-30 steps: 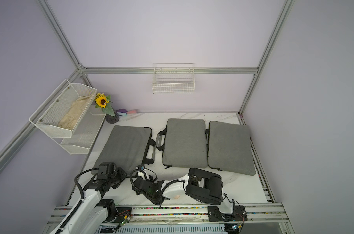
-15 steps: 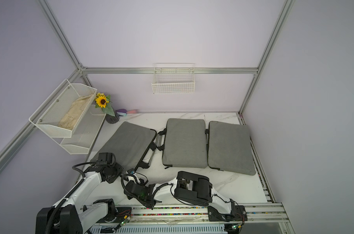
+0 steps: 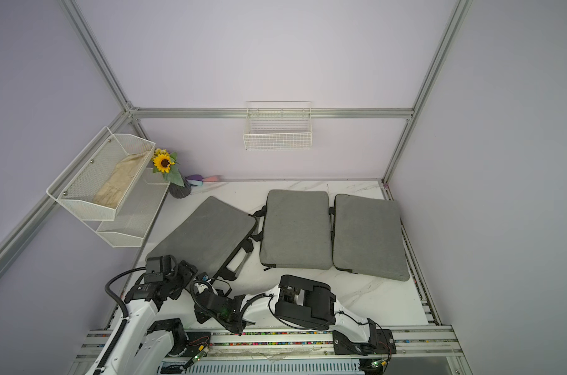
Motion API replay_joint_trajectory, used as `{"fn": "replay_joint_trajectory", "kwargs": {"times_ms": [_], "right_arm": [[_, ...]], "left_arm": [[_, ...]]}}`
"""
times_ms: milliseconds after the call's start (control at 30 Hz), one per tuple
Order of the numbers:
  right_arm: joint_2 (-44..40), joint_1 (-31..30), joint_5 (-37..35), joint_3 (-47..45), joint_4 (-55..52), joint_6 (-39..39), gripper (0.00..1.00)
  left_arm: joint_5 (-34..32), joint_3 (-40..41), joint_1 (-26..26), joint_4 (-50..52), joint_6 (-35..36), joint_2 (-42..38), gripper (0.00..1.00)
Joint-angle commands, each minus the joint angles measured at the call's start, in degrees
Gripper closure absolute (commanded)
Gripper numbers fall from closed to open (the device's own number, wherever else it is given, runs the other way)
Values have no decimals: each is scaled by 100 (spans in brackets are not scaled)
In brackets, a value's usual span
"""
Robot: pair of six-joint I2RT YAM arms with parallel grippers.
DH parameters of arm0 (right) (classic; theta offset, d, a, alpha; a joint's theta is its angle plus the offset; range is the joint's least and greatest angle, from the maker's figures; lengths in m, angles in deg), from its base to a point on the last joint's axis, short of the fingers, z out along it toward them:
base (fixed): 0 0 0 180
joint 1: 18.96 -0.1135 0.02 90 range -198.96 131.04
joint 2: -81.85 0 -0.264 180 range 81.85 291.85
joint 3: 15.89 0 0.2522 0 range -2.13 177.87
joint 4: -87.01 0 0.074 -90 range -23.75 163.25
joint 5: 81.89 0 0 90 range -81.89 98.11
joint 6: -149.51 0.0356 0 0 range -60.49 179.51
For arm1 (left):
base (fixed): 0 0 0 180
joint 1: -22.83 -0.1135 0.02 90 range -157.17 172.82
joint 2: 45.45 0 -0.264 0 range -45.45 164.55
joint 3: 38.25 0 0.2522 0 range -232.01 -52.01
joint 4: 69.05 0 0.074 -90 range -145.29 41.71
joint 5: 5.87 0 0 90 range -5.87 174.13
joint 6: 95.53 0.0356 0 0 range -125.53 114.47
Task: Put the mouse into the laptop bag
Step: Zip the zipper on the zippered laptop bag.
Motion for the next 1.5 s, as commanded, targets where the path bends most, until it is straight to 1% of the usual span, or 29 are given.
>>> {"fn": "replay_joint_trajectory", "kwargs": {"times_ms": [0, 167, 300, 333, 367, 400, 500, 533, 600, 633, 700, 767, 933, 1167, 1300, 1367, 1467], "right_arm": [[-148, -11, 106, -79, 385, -45, 100], [-132, -2, 194, 8, 433, -93, 100], [-166, -2, 198, -16, 485, -122, 100], [-188, 6, 206, -47, 513, -120, 100], [-217, 4, 235, -81, 553, -120, 100], [-236, 2, 278, -105, 608, -118, 100], [-294, 5, 391, -193, 756, -122, 100], [-320, 2, 392, -222, 775, -115, 100], [-389, 6, 368, -323, 812, -113, 100], [-462, 7, 273, -388, 800, -81, 100], [-587, 19, -19, -528, 705, -17, 100], [-721, 96, -428, -609, 345, 172, 100], [-926, 473, -1008, -928, -382, 703, 100], [-1014, 764, -1417, -1178, -785, 854, 100], [-875, 901, -1471, -1063, -869, 751, 100], [-819, 899, -1359, -970, -835, 618, 100], [-976, 796, -810, -1238, 44, 84, 100]], "left_arm": [[735, 394, 4, 171, -192, -298, 21], [996, 667, 2, 229, -283, -586, 20], [770, 739, 8, 304, -337, -653, 16], [736, 751, 4, 294, -350, -647, 16], [731, 776, 4, 236, -370, -633, 20], [746, 811, 3, 150, -392, -615, 28], [766, 922, 4, -83, -511, -539, 69], [712, 916, 4, -98, -521, -514, 79], [507, 846, 4, -14, -508, -447, 91], [373, 774, 4, 72, -483, -417, 95], [132, 651, 5, 188, -431, -376, 100], [-90, 586, 1, 223, -358, -352, 100], [-421, 425, -1, 431, -354, -392, 100], [-517, 231, -5, 627, -267, -637, 100], [-491, 29, -5, 676, -183, -706, 100], [-491, -128, -14, 722, -145, -708, 100], [-473, -388, -23, 764, -74, -628, 100]]}}
